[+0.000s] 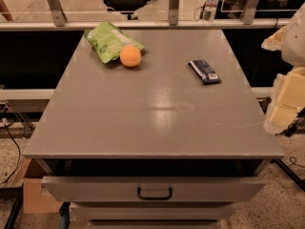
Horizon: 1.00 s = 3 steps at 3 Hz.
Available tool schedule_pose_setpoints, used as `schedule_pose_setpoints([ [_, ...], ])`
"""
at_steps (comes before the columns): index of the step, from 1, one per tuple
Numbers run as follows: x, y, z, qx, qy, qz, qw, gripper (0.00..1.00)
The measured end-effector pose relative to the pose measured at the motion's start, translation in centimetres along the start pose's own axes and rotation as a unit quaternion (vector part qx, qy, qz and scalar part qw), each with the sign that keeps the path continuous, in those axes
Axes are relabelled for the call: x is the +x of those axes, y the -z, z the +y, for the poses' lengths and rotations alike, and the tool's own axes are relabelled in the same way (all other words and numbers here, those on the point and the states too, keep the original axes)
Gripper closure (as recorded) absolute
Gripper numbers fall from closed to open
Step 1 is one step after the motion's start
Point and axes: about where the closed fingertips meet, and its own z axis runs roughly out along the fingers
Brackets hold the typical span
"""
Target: Pick orange
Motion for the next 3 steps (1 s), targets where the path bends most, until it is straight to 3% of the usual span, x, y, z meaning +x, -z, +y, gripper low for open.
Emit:
schedule_pose_setpoints([
  [1, 0.0, 0.0, 0.0, 0.000, 0.000, 0.000, 1.0000, 0.00],
  [2, -0.7, -0.1, -0.1, -0.002, -0.005, -0.042, 0.9991, 0.00],
  [3, -1.6, -2.4, -0.9, -0.010, -0.036, -0.136, 0.9900, 0.00],
])
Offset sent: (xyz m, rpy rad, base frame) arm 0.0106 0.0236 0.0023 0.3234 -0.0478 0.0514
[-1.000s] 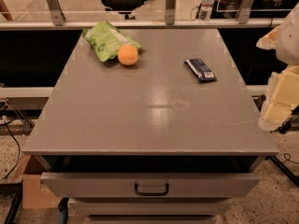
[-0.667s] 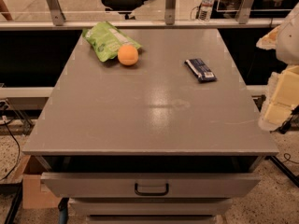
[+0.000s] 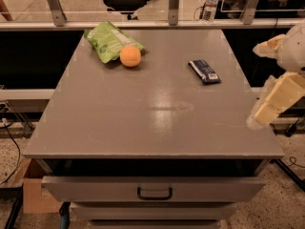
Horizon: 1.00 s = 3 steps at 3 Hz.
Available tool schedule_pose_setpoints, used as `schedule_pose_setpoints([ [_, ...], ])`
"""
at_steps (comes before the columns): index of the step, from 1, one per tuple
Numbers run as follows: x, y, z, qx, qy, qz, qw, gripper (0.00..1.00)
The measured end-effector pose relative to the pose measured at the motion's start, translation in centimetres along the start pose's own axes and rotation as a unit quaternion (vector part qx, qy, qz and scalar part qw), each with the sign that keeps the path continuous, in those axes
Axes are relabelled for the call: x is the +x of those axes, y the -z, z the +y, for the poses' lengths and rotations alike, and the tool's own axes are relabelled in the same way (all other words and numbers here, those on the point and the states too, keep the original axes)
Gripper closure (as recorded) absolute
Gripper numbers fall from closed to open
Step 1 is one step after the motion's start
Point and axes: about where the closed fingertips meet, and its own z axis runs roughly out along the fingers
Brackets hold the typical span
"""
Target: Pick orange
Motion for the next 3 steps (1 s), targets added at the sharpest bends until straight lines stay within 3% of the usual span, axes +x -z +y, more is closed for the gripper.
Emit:
schedule_pose_setpoints([
  [1, -1.6, -2.7, -0.9, 0.013, -0.037, -0.084, 0.9957, 0.00],
  [2, -4.2, -5.1, -2.8, 0.043, -0.068, -0.137, 0.9873, 0.00],
  [3, -5.2, -5.2, -4.2, 0.068, -0.075, -0.153, 0.9830, 0.00],
])
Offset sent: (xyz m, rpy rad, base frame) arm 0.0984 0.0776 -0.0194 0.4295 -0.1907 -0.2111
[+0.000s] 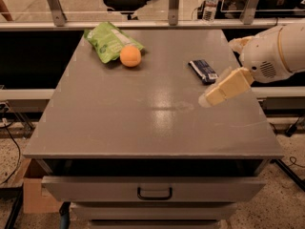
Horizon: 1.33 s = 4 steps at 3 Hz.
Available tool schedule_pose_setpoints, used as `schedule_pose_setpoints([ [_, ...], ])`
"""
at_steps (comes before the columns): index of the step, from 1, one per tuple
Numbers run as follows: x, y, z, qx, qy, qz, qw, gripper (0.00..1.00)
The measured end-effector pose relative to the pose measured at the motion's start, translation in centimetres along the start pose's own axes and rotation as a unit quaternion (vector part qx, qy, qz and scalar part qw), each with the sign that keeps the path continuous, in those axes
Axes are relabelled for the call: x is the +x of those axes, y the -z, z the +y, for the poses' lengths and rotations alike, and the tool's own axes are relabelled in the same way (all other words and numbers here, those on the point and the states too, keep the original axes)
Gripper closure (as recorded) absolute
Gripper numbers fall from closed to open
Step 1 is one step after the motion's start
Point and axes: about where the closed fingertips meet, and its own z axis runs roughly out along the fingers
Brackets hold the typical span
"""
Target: Pick orange
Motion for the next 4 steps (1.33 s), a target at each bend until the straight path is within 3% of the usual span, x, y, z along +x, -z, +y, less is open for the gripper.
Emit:
schedule_pose_setpoints([
  [1, -0.1, -0.1, 0.1, -0.001, -0.001, -0.002, 1.0000, 0.00],
  [2, -1.2, -2.5, 0.1, -0.016, -0.005, -0.019, 0.9997, 0.00],
  [3, -4.1, -7.6, 0.4, -0.037, -0.011, -0.055, 0.9977, 0.00],
  [4, -5.5, -11.6, 0.0, -0.029, -0.008, -0.075, 0.9967, 0.00],
])
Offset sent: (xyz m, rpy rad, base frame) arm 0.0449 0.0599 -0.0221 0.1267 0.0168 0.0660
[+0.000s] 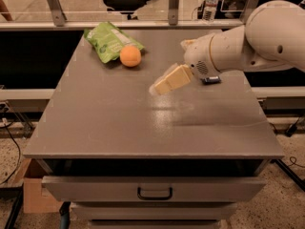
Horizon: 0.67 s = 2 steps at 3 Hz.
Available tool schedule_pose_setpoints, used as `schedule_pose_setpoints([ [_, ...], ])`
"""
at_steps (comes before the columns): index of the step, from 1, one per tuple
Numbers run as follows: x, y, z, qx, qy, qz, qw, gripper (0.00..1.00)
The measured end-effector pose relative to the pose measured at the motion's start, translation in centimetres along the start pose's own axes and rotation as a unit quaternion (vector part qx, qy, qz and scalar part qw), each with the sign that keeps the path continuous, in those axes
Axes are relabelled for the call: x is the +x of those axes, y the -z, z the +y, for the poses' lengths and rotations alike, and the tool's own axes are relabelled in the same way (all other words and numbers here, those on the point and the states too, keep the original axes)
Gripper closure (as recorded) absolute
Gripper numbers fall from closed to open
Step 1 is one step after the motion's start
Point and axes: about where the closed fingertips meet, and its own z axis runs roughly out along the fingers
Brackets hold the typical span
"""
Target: Pick orange
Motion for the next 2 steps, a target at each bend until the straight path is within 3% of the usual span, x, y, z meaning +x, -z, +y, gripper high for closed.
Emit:
schedule_pose_setpoints([
  [1, -1.4, -3.7, -2.1, 0.023, 0.009, -0.021, 0.9995, 0.00],
  [2, -2.0, -8.2, -4.1, 0.033, -0.010, -0.034, 0.9988, 0.00],
])
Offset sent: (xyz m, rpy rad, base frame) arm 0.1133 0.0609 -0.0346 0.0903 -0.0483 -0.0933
